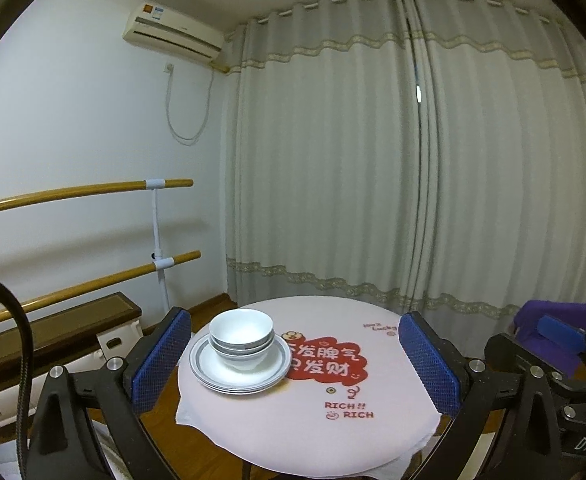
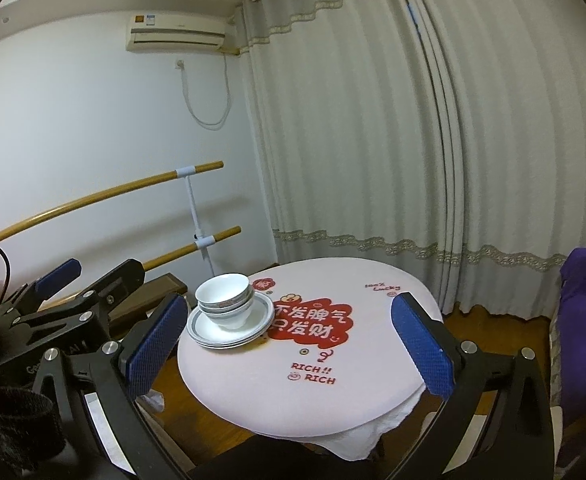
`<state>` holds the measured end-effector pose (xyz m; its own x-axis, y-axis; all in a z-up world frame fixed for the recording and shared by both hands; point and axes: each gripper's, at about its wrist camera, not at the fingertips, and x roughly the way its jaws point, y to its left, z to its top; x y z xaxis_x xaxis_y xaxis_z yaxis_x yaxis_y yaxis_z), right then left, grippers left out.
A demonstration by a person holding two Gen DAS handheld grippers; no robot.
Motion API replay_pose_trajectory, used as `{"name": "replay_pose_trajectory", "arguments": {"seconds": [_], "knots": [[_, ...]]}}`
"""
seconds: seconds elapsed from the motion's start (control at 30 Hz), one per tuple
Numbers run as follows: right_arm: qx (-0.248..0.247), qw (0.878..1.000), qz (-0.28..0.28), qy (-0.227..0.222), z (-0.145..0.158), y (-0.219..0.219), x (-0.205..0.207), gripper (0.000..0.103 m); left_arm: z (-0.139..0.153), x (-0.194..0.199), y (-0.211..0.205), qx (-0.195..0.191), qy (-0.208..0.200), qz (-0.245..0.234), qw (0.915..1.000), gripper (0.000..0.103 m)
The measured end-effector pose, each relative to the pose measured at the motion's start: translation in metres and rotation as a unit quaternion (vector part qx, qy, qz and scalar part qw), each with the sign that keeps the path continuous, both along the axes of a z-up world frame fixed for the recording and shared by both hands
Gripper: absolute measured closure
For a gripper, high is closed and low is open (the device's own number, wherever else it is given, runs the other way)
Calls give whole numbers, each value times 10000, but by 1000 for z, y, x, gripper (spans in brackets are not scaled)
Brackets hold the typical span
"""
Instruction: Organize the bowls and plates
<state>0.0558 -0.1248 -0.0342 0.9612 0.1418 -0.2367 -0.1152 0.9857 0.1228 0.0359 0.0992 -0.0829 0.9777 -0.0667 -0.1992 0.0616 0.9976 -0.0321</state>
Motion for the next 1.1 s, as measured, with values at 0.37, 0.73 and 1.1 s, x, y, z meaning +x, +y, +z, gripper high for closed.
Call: {"name": "replay_pose_trajectory", "arguments": {"seconds": [0.37,0.73,1.1], "knots": [[-1,9998,-40,-169,12,-24,-3,0,15,-1,-16,100,-14,-105,9999,1],[-63,9996,4,-264,16,-39,3,0,22,9,-23,58,-38,-21,10000,1],[-92,9994,41,-316,16,-32,-5,0,26,6,-19,-4,-149,74,9999,1]]}}
